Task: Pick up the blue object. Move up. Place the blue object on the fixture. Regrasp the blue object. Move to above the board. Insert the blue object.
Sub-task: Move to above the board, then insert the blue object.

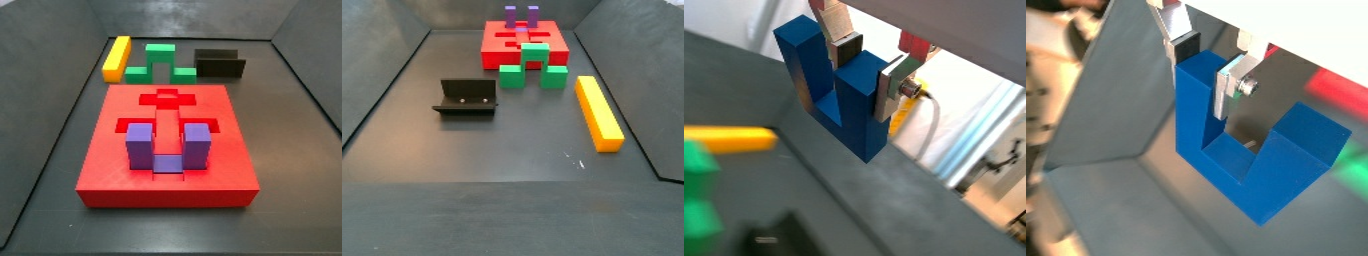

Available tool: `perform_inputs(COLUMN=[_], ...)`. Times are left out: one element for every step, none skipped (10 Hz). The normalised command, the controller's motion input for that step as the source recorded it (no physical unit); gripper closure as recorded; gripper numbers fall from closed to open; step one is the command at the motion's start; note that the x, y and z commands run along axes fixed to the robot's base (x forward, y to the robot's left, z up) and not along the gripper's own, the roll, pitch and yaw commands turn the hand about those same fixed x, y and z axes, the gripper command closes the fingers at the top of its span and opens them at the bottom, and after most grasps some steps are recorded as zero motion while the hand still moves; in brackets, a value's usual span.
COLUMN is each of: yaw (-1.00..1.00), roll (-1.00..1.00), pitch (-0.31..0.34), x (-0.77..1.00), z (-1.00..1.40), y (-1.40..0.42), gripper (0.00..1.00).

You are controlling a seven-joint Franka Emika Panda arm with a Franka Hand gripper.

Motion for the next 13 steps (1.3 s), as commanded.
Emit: perform_inputs(yaw=[-0.08, -0.07, -0.07, -0.06, -0.05, -0.05, -0.04, -0.03, -0.03, -0.01, -0.01, 0.00, 0.00], roll=[-1.00, -1.00, -1.00, -1.00, -1.00, -1.00, -1.00, -0.96, -0.82, -0.53, -0.35, 0.00, 0.03], pitch=[0.078, 0.069, 0.075, 0.071, 0.072, 0.081, 0.075, 0.045, 0.020, -0.014, -0.030, 0.026, 0.116], x=[-1.32, -1.39, -1.38, -0.92, -0.64, -0.28, -0.18, -0.13, -0.11, -0.09, -0.07, 0.03, 0.43], z=[0.30, 0.27, 0.27, 0.20, 0.12, 0.05, 0.04, 0.01, 0.01, 0.01, 0.00, 0.00, -0.22], y=[-1.40, -1.40, -1.40, -0.89, -0.58, -0.25, -0.15, -0.06, -0.02, 0.01, 0.01, 0.00, 0.04], gripper=[1.00, 1.00, 1.00, 1.00, 1.00, 1.00, 1.00, 1.00, 1.00, 1.00, 1.00, 1.00, 1.00])
